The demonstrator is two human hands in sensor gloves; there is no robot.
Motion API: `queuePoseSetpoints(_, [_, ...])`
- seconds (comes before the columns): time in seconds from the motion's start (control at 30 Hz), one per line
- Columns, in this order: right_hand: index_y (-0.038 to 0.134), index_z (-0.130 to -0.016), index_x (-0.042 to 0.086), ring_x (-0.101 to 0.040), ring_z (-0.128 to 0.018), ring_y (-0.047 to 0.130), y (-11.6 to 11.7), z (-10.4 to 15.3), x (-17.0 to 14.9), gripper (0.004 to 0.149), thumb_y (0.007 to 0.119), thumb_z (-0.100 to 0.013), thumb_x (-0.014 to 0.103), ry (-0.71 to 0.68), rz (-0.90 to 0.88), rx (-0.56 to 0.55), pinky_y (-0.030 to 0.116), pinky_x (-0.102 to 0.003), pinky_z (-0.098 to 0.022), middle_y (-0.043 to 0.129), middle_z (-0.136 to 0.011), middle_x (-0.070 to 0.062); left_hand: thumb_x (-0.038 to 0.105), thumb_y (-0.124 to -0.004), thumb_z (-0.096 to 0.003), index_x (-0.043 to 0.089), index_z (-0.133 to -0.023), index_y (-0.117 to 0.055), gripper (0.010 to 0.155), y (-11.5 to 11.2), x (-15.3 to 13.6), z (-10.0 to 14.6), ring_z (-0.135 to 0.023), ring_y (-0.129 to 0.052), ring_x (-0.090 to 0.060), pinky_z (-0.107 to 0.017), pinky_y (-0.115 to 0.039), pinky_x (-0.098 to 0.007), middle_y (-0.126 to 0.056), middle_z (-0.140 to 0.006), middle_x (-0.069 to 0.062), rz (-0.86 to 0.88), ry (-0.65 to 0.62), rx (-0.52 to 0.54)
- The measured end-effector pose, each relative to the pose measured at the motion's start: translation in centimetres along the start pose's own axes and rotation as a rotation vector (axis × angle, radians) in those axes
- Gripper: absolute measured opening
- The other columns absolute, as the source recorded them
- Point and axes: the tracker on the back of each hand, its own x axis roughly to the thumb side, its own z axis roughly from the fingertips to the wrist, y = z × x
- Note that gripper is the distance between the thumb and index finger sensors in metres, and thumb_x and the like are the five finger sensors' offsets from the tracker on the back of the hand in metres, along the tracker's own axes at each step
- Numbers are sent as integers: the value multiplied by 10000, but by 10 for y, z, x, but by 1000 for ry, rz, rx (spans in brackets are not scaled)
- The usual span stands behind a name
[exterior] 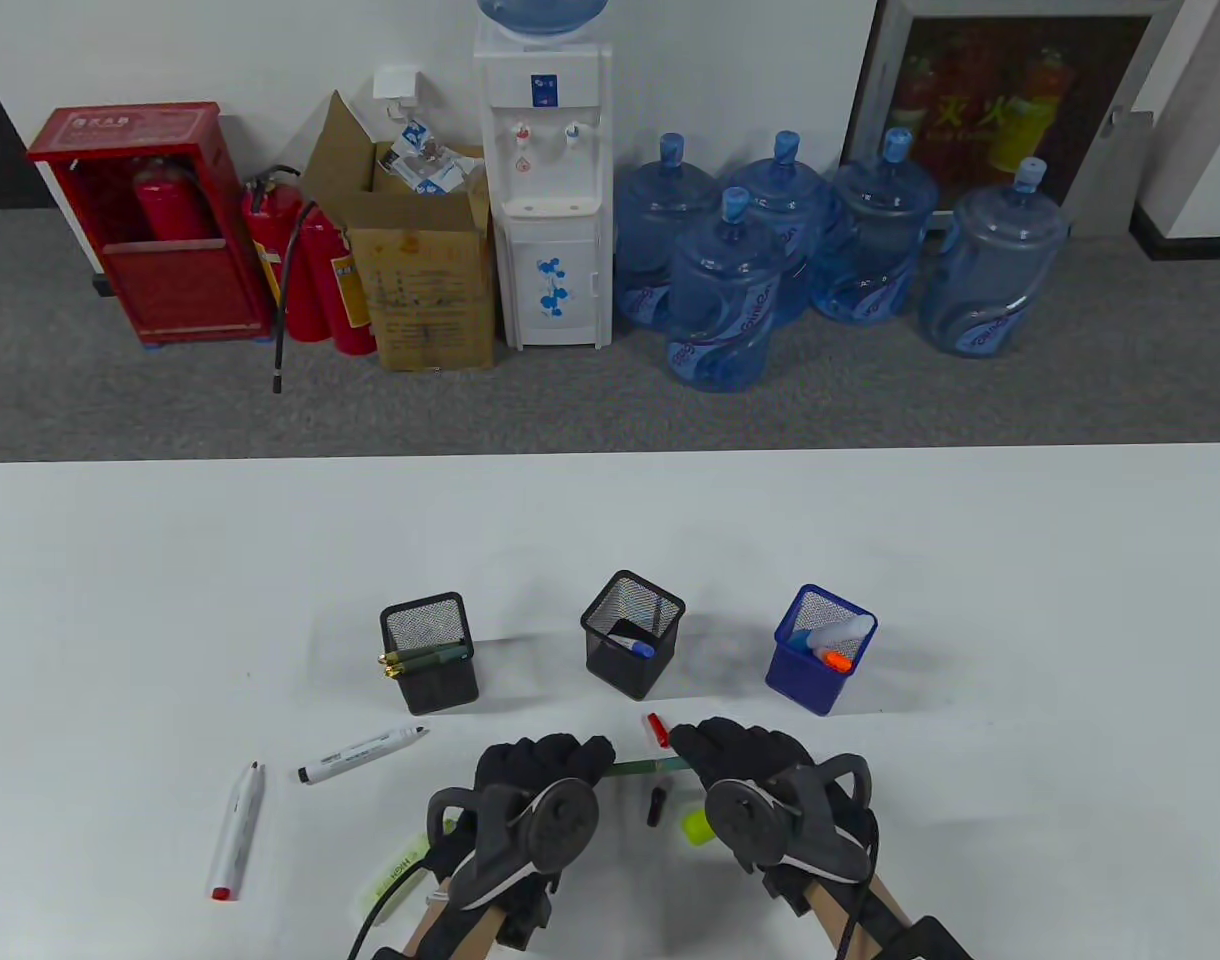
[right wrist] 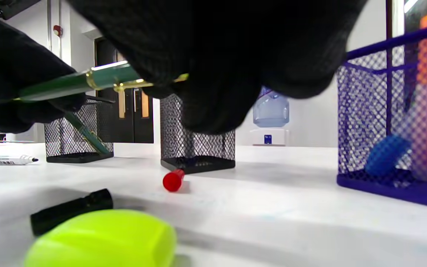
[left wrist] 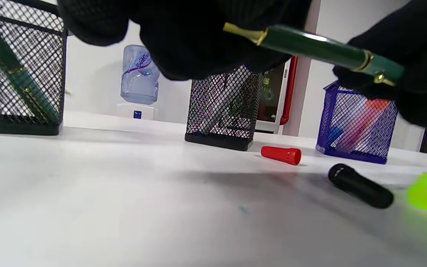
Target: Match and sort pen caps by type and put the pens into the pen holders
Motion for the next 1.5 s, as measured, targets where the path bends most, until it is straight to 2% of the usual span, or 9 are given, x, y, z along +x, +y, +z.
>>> queuePoseSetpoints(0.33, [844, -865, 248, -60, -415, 1086, -2, 2, -2, 496, 786, -374, 279, -5, -170, 7, 993, -298, -379, 970, -789, -5, 219, -678, -429, 353, -927, -775, 524, 12, -6, 5, -614, -980, -218, -658, -756, -540, -863, -908, -2, 87, -32, 82])
queuePoseSetpoints(0.47, [739, -951, 260, -38, -448, 1077, -1, 3, -3, 582, 770, -378, 361, 7, -225, 20, 984, -286, -388, 910, -864, 12, 244, -702, -426, 363, -909, -793, 506, 30, -17, 6, -598, -993, -211, -647, -770, -535, -881, -892, 9, 159, 5, 162])
queuePoseSetpoints(0.57, [552, -1057, 244, -108, -550, 1039, -11, 5, -6, 740, 741, -380, 475, 28, -244, -1, 935, -332, -441, 730, -1036, -21, 251, -712, -430, 372, -907, -796, 499, 56, -34, 9, -599, -1001, -212, -649, -773, -536, -889, -890, 9, 135, 30, 239])
queuePoseSetpoints(0.7, [577, -1047, 233, -110, -582, 1029, -19, 13, -24, 727, 739, -382, 476, 23, -94, -38, 926, -343, -466, 745, -1025, -22, 256, -720, -436, 378, -905, -809, 493, 107, -69, 10, -605, -997, -222, -651, -762, -545, -889, -896, -1, 17, 124, 336])
queuePoseSetpoints(0.87, [624, -1027, 232, -120, -589, 1031, -15, 27, -50, 694, 741, -384, 468, 58, -52, -21, 925, -354, -472, 787, -998, -27, 253, -728, -447, 370, -909, -822, 486, 144, -105, 4, -623, -983, -244, -668, -734, -562, -884, -907, -34, -258, 307, 352])
queuePoseSetpoints(1.0, [650, -1013, 227, -110, -547, 1037, -10, 35, -58, 674, 742, -387, 461, 81, -92, -18, 929, -346, -451, 813, -974, -33, 257, -738, -447, 379, -894, -843, 474, 138, -119, -13, -639, -974, -262, -688, -719, -561, -878, -916, -28, -380, 409, 258])
queuePoseSetpoints(1.3, [656, -1011, 230, -107, -555, 1040, 2, 40, -60, 723, 770, -353, 508, 50, -68, 40, 933, -345, -449, 828, -965, -33, 274, -745, -446, 401, -876, -848, 460, 103, -108, -38, -678, -963, -235, -723, -701, -538, -859, -933, -2, -500, 403, 213])
queuePoseSetpoints(1.4, [658, -1009, 231, -106, -556, 1041, 2, 40, -60, 717, 767, -357, 507, 51, -59, 44, 933, -344, -449, 830, -962, -33, 300, -759, -440, 412, -882, -836, 463, 91, -107, -43, -702, -969, -218, -726, -708, -525, -856, -943, 32, -482, 406, 181])
queuePoseSetpoints(1.5, [661, -1008, 231, -107, -561, 1040, 4, 41, -61, 711, 764, -360, 505, 62, -56, 51, 932, -344, -452, 834, -959, -33, 405, -760, -416, 386, -973, -740, 558, 86, -106, -41, -820, -933, -254, -729, -685, -550, -784, -1039, -18, -393, 403, 186])
